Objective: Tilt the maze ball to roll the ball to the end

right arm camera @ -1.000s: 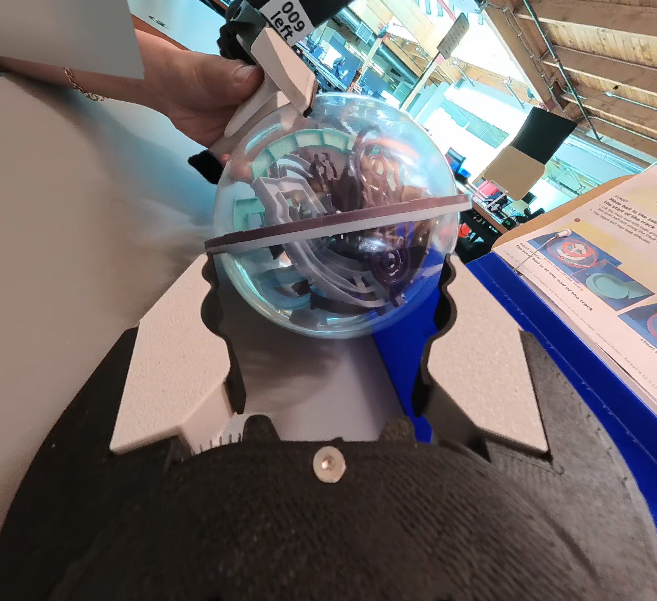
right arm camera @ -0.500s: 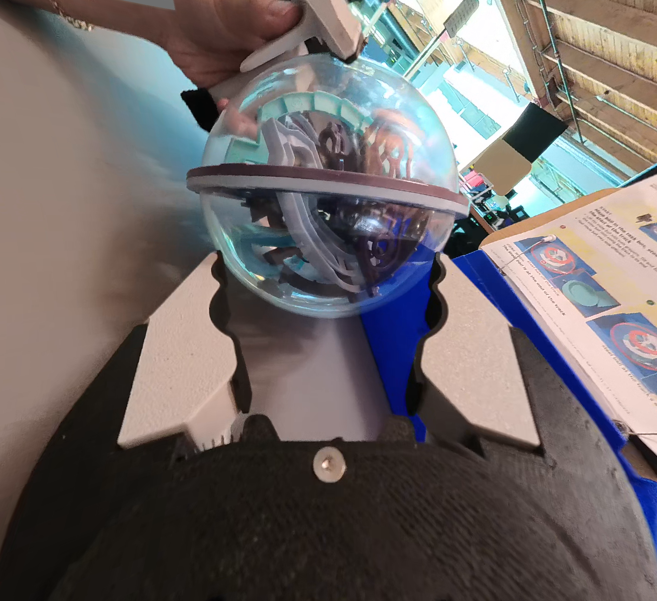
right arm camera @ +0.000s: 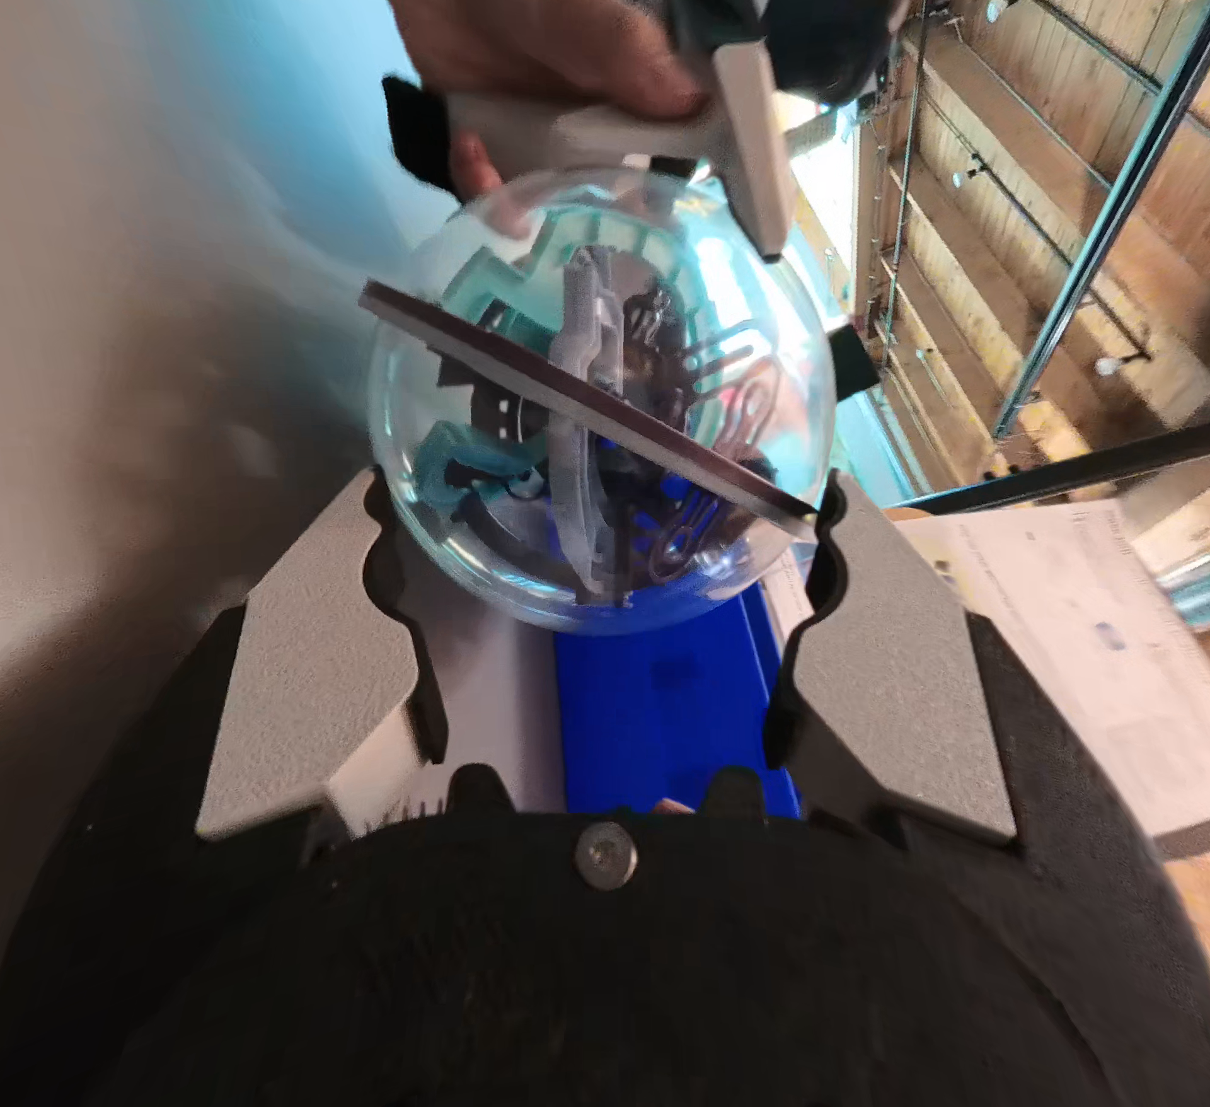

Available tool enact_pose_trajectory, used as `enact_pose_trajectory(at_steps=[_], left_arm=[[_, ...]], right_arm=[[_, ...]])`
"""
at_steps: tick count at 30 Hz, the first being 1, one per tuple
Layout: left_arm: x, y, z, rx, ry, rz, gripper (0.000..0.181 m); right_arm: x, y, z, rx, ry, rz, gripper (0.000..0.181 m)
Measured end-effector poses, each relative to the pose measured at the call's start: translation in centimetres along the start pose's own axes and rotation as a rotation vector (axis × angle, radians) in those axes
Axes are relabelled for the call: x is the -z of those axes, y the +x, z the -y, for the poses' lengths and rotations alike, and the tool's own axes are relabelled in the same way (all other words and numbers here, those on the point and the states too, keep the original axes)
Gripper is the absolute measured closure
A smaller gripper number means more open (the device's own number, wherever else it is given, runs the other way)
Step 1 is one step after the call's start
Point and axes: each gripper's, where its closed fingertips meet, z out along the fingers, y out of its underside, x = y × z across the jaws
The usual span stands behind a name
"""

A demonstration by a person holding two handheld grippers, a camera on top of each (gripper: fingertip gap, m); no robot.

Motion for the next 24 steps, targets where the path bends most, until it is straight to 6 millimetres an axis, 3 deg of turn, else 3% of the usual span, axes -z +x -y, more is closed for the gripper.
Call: enact_pose_trajectory(at_steps=[2,8,15,24], left_arm=[[0.0,0.1,0.0,-0.010,-0.004,0.000,0.034],[0.2,0.0,0.1,-0.021,0.009,-0.022,0.037],[0.8,-0.3,0.3,0.026,0.000,-0.066,0.037],[0.8,0.7,-0.4,0.149,-0.065,-0.129,0.037]], right_arm=[[-0.4,-0.1,-0.3,0.049,-0.027,-0.019,0.051],[-0.6,-0.1,-0.6,-0.018,-0.017,-0.041,0.051],[-0.9,-0.2,1.2,-0.200,0.087,-0.057,0.056],[-0.8,-0.4,3.4,-0.224,0.180,-0.051,0.049]])
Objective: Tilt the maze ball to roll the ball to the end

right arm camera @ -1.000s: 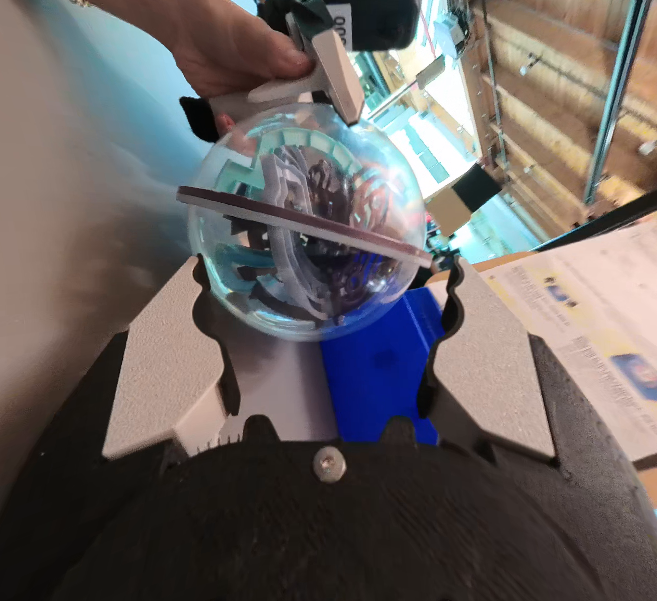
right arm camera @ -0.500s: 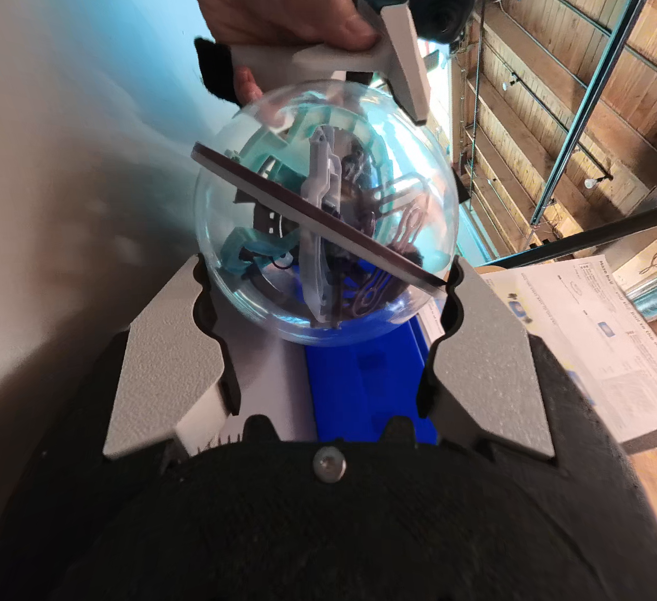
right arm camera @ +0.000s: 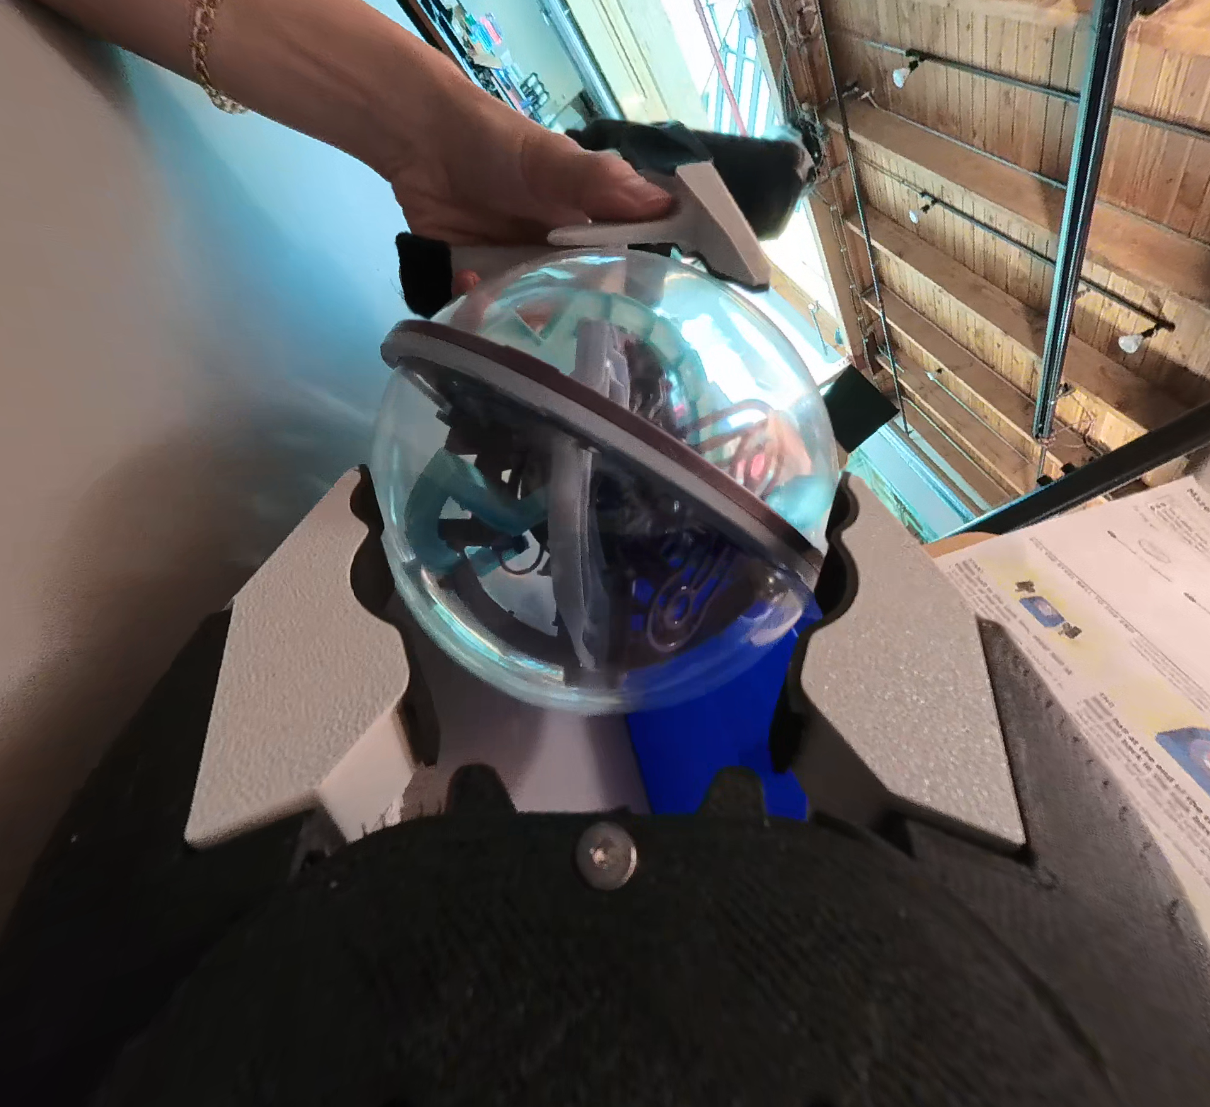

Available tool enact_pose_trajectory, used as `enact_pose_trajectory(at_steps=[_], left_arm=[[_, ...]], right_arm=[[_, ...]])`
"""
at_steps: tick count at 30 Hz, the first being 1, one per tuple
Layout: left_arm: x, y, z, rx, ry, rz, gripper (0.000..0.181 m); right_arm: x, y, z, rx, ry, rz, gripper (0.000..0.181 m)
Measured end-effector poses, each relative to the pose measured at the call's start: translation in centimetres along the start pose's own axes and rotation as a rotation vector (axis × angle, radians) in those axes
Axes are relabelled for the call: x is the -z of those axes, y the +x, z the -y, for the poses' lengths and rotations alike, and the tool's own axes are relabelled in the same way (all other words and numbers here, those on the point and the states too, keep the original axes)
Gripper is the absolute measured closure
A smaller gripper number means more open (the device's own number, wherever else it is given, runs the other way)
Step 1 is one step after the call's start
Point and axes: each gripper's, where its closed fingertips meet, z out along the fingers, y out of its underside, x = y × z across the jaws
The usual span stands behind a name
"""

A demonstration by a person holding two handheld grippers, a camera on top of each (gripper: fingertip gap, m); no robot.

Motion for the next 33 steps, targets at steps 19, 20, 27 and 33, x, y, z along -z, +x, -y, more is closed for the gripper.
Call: enact_pose_trajectory(at_steps=[19,20,27,33], left_arm=[[0.3,-0.3,-0.2,0.006,-0.047,0.089,0.035],[0.3,-0.4,-0.1,0.010,-0.048,0.088,0.035],[-0.7,-0.8,0.1,0.022,-0.056,0.117,0.030],[-1.3,-1.3,0.1,0.058,-0.139,0.163,0.031]], right_arm=[[-0.7,0.0,-0.1,-0.069,-0.008,-0.005,0.047],[-0.7,0.1,-0.1,-0.076,-0.007,-0.007,0.047],[-0.5,0.6,-0.7,-0.160,-0.010,-0.025,0.047],[-0.2,1.0,-1.3,-0.223,-0.017,-0.033,0.047]])
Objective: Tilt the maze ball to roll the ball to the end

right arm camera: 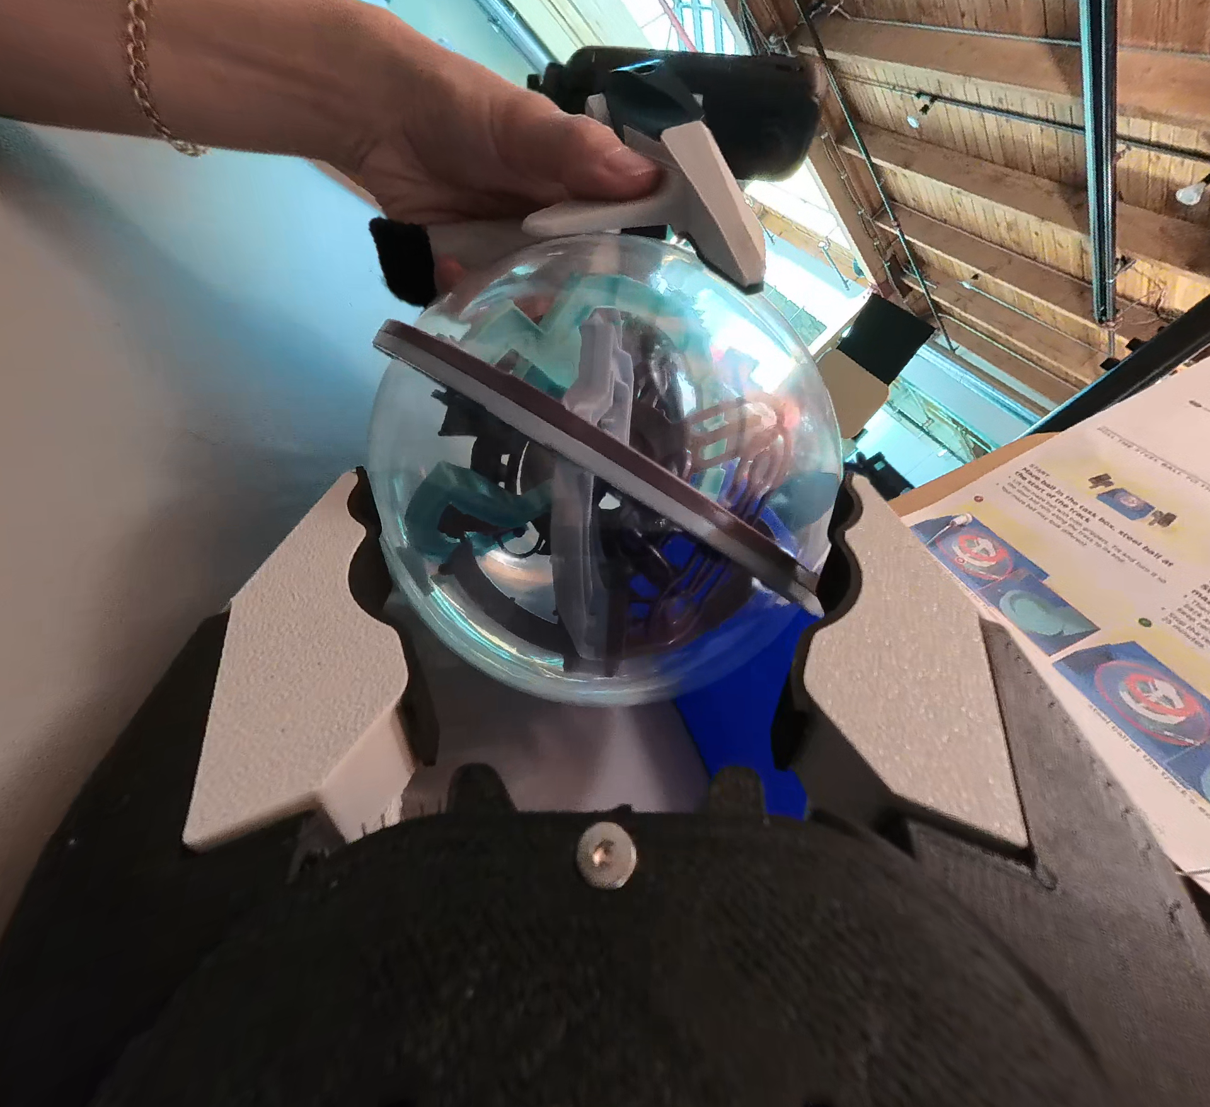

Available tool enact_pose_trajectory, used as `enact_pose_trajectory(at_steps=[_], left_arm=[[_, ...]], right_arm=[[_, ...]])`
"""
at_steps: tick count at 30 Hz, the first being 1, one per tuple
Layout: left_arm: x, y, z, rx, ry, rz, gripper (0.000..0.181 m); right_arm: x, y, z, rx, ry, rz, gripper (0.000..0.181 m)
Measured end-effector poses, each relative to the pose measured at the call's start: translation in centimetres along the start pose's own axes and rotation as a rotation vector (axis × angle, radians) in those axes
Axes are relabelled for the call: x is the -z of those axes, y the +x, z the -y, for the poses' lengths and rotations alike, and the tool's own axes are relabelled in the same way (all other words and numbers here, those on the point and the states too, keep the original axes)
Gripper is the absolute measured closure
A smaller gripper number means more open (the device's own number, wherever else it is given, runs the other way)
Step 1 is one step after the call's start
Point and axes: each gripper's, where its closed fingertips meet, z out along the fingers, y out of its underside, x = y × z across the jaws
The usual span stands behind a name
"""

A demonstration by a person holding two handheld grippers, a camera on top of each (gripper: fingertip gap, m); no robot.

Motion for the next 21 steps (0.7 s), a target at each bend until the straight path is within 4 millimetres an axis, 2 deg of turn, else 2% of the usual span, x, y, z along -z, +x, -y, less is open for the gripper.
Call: enact_pose_trajectory(at_steps=[17,21], left_arm=[[-0.34,-0.13,-0.19,-0.004,-0.097,0.154,0.031],[-0.39,-0.16,-0.47,0.005,-0.176,0.160,0.031]], right_arm=[[0.41,0.37,-0.98,-0.027,-0.047,0.019,0.047],[0.46,0.41,-1.03,-0.031,-0.054,0.015,0.047]])
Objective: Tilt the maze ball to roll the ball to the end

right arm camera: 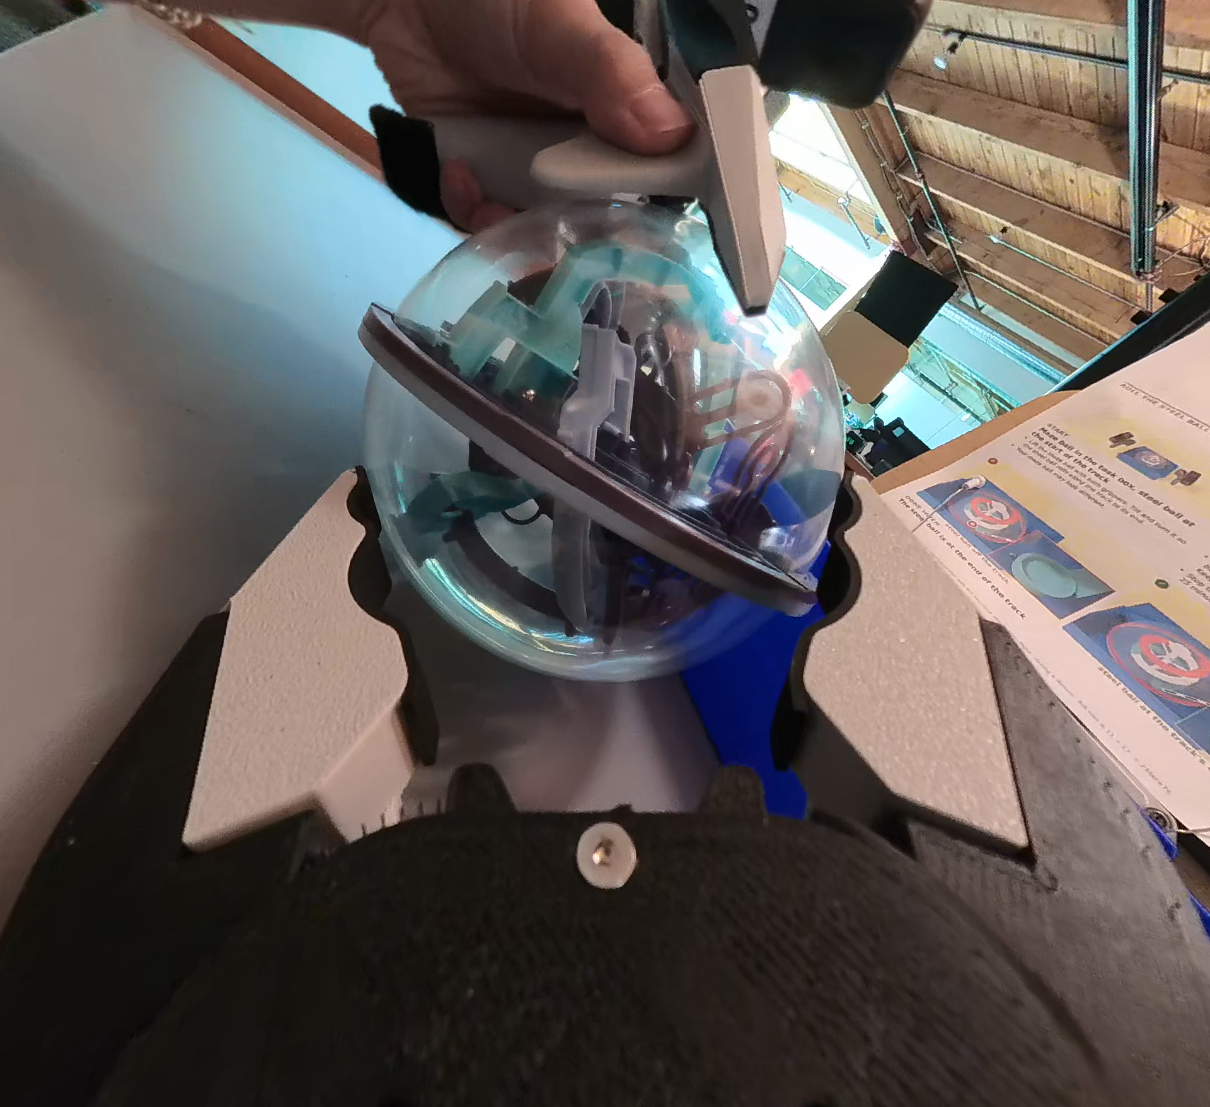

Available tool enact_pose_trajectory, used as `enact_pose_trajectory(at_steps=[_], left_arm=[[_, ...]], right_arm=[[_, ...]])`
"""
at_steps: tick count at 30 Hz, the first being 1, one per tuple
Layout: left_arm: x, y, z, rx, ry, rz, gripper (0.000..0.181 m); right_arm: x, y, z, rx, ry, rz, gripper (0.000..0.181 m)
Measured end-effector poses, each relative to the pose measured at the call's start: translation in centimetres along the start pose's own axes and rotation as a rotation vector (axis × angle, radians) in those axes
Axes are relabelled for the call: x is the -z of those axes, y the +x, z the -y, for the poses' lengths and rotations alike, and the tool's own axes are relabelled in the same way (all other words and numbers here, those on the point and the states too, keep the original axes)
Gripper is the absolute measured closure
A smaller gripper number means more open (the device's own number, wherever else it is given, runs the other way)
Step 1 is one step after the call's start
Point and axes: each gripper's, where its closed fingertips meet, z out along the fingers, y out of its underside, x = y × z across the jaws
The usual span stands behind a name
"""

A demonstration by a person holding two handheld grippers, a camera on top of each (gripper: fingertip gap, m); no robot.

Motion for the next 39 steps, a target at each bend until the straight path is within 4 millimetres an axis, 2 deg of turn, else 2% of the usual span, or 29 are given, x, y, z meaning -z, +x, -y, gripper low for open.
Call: enact_pose_trajectory(at_steps=[7,12,18,25,27,30,34,39], left_arm=[[0.3,0.2,-1.0,-0.052,-0.202,-0.039,0.031],[-0.4,0.4,-0.6,-0.038,-0.233,-0.106,0.031],[-0.7,-0.1,-0.4,-0.031,-0.315,-0.123,0.032],[-0.4,0.0,-0.8,-0.108,-0.394,-0.207,0.032],[-0.4,0.0,-0.8,-0.129,-0.401,-0.235,0.032],[-0.9,0.7,-0.8,-0.171,-0.413,-0.262,0.031],[-1.8,1.9,-0.7,-0.237,-0.439,-0.308,0.031],[-2.1,2.5,-1.4,-0.305,-0.420,-0.305,0.023]], right_arm=[[-0.1,-0.4,0.4,0.040,-0.003,-0.034,0.047],[-0.4,-0.3,1.1,-0.002,-0.013,-0.085,0.047],[-0.8,0.1,0.8,-0.081,-0.088,-0.108,0.048],[-0.5,-0.2,1.4,-0.052,-0.045,-0.097,0.054],[-0.2,-0.2,1.2,0.006,-0.050,-0.058,0.056],[-0.2,-0.2,0.1,0.115,-0.083,-0.002,0.046],[-1.0,-0.1,-1.0,0.068,-0.099,0.019,0.029],[-0.9,-0.6,-0.5,0.056,-0.080,-0.011,0.032]])
